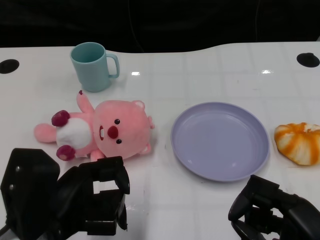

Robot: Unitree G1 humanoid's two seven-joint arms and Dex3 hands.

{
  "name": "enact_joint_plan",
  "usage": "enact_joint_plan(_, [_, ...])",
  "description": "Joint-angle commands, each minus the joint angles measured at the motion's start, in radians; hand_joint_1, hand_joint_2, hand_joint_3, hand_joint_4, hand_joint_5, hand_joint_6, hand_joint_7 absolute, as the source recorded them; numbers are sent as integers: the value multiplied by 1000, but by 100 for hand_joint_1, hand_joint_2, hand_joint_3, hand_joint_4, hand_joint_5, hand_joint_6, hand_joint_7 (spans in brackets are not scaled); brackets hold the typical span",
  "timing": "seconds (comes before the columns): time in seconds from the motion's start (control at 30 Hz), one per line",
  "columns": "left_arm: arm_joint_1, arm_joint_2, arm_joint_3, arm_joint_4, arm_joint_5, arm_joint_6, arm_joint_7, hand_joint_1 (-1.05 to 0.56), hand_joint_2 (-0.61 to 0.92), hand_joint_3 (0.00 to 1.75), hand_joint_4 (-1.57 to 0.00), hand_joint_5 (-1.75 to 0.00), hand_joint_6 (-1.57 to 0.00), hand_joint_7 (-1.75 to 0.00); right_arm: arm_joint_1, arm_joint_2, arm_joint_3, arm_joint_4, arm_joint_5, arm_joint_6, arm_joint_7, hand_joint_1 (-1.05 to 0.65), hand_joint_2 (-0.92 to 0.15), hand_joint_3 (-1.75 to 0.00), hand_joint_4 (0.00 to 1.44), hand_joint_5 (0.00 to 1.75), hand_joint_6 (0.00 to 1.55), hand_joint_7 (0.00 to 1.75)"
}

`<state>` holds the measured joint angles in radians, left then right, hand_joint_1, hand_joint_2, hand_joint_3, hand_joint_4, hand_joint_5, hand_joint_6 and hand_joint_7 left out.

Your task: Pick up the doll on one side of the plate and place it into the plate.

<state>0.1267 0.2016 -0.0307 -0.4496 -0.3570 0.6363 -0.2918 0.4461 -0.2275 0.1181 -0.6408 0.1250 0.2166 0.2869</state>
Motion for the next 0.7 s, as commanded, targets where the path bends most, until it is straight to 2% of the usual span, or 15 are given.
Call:
enact_joint_plan(0.03, [-6,9,15,6,-1,0,3,-8,41,149,-90,-175,-81,-168,-1,-5,-1,2,2,-1,-1,-24,-88,-60,64,175,42,165])
enact_joint_plan(0.27, [3,-6,20,-6,-8,-9,11,-8,40,149,-89,-175,-81,-166,0,-7,-5,4,5,-5,3,-24,-88,-61,64,175,42,165])
enact_joint_plan(0.5, [8,-43,53,-30,-25,-10,33,-11,43,133,-75,-158,-75,-122,1,-7,-5,7,8,-5,5,-24,-88,-60,64,175,42,165])
enact_joint_plan(0.57, [8,-53,69,-37,-34,-6,42,-12,43,129,-74,-153,-74,-114,0,-7,-3,11,3,-9,5,-24,-88,-60,64,175,42,164])
enact_joint_plan(0.7, [10,-42,85,-49,-22,-48,31,-22,54,101,-66,-139,-64,-98,-3,-7,0,11,0,-7,5,-22,-88,-60,64,175,42,164])
